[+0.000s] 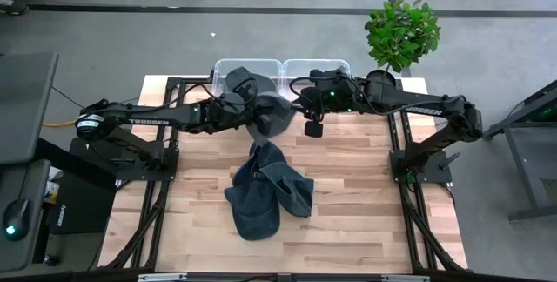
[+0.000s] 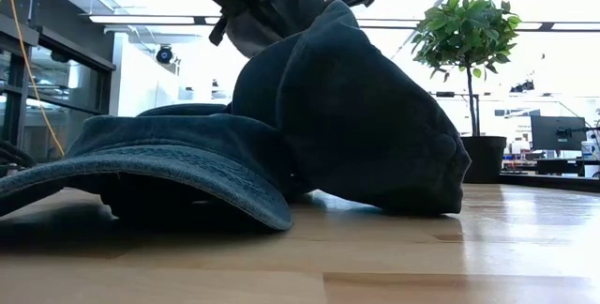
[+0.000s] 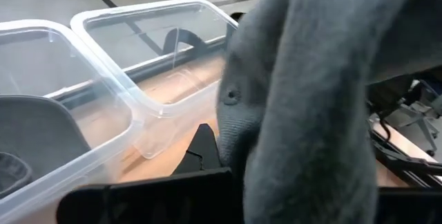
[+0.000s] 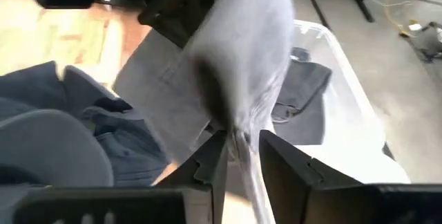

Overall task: Pick and place caps into container
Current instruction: Put the gray cap into the left transparent container

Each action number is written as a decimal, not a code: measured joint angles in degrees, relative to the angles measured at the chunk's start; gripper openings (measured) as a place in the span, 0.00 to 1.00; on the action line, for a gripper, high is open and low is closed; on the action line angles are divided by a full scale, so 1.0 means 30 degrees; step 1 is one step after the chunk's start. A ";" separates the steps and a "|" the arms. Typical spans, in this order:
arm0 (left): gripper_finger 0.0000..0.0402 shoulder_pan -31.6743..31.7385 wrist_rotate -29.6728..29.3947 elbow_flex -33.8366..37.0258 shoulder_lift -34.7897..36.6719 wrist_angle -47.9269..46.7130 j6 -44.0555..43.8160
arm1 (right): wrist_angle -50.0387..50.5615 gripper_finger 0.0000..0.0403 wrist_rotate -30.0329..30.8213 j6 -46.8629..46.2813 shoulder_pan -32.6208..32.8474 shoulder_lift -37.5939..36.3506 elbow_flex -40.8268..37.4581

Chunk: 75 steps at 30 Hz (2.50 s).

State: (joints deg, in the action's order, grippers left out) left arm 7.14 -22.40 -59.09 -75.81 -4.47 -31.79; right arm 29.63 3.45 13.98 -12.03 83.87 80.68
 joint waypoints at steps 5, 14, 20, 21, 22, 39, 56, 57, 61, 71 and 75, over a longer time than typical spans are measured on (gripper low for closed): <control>0.00 0.0000 -0.0630 0.0006 0.0000 0.0028 -0.0029 | -0.0133 0.26 0.0247 -0.0126 0.0000 -0.0381 0.0000; 0.00 0.0000 -0.1845 -0.0538 0.0248 -0.0120 0.0401 | 0.0529 0.35 0.1695 -0.0222 -0.0217 -0.1259 0.0000; 0.00 0.0344 -0.2423 -0.2080 0.0248 -0.0614 0.1065 | 0.1373 0.36 0.1715 -0.0501 -0.0652 -0.1915 0.0000; 0.00 0.0523 -0.2511 -0.2327 0.0248 -0.0655 0.1100 | 0.1543 0.36 0.1727 -0.0524 -0.0688 -0.2024 0.0000; 0.00 0.0735 -0.2512 -0.2569 0.0248 -0.0638 0.1095 | 0.1810 0.36 0.1739 -0.0596 -0.0786 -0.2116 0.0000; 0.00 0.7458 0.3793 -0.3228 0.0466 -0.1249 -0.6410 | 0.4779 0.36 0.2398 -0.2062 -0.1122 -0.2207 0.0000; 0.00 1.3136 1.2861 -0.3219 -0.2142 -0.1043 -1.0704 | 0.4619 0.36 0.2591 -0.1661 -0.1122 -0.2207 0.0000; 0.00 1.3129 1.3046 -0.3206 -0.2338 -0.1179 -1.0769 | 0.4619 0.36 0.2591 -0.1661 -0.1122 -0.2207 0.0000; 0.00 1.3121 1.3350 -0.3228 -0.2783 -0.2234 -1.1006 | 0.4636 0.36 0.2591 -0.1654 -0.1122 -0.2207 0.0000; 0.00 1.3125 1.1647 -0.3214 -0.3424 -0.4352 -1.0760 | 0.4859 0.36 0.2591 -0.1654 -0.1122 -0.2207 0.0000; 0.00 1.3129 1.1650 -0.3214 -0.3578 -0.4363 -1.0469 | 0.5057 0.36 0.2591 -0.1654 -0.1122 -0.2207 -0.0007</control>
State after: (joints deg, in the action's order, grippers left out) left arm 46.52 12.55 -68.73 -86.55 -17.56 -63.20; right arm 44.80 11.22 9.02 -15.40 77.25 80.66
